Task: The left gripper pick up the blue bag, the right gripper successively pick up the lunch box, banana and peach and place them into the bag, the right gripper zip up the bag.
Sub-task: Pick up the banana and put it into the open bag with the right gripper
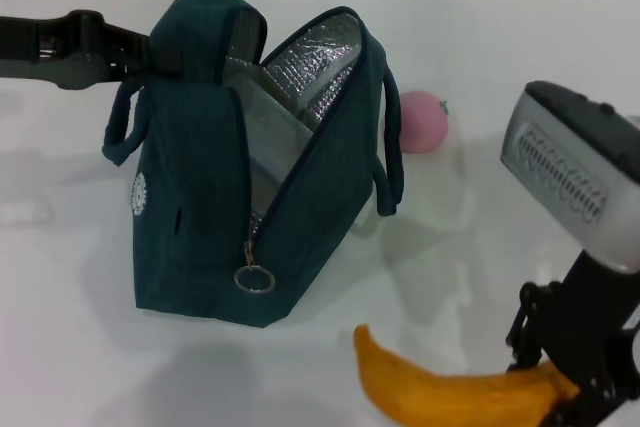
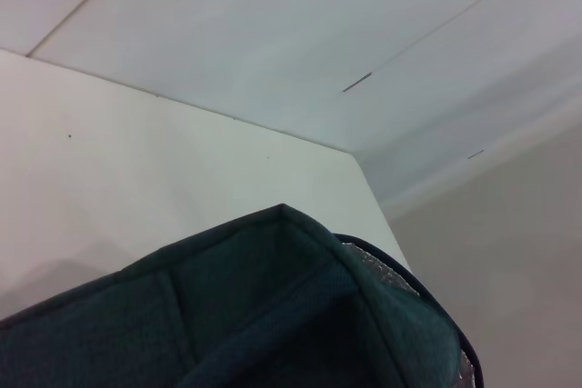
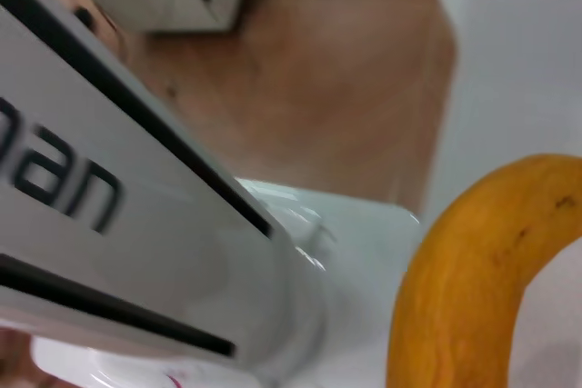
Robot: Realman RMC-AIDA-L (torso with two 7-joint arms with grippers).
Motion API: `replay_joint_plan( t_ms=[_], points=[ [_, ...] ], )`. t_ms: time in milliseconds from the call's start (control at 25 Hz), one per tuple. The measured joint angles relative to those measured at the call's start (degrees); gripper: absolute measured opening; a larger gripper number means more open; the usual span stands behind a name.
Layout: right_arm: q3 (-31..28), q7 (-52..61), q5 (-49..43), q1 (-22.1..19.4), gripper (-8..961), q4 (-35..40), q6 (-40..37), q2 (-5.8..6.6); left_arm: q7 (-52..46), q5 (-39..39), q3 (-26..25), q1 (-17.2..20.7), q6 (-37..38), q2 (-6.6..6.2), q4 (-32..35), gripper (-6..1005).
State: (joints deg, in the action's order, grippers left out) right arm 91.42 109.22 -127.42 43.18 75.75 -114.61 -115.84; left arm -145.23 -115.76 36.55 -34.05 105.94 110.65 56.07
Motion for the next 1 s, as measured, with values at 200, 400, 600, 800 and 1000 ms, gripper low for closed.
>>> replay_joint_plan(
  t_ms=[200,400,600,800,1000],
  points=[
    [-6.21,0.09,7.75,0.46,438,-0.37,-5.17,0.11,0.02,0.0,-0.08,-0.15,-0.03,0.0,0.0,37],
    [-18.71,1.55,17.03,2.48,438,-7.11,-8.57,0.86,0.03,0.0,-0.08,-0.15,-0.04,0.0,0.0,37],
    [-25.6,6.63,22.16,5.77,438,-15.88,-8.63,3.67,0.03,0.01,-0.01,-0.08,-0.02,0.0,0.0,37],
    [-29.76,10.85,27.68,8.3,438,-21.38,-8.61,7.1,0.1,0.01,0.14,-0.18,0.07,0.0,0.0,37],
    [-34.24,13.14,30.59,11.41,438,-31.71,-8.55,8.95,0.12,0.02,0.23,-0.47,0.12,0.09,0.01,37]
  ],
)
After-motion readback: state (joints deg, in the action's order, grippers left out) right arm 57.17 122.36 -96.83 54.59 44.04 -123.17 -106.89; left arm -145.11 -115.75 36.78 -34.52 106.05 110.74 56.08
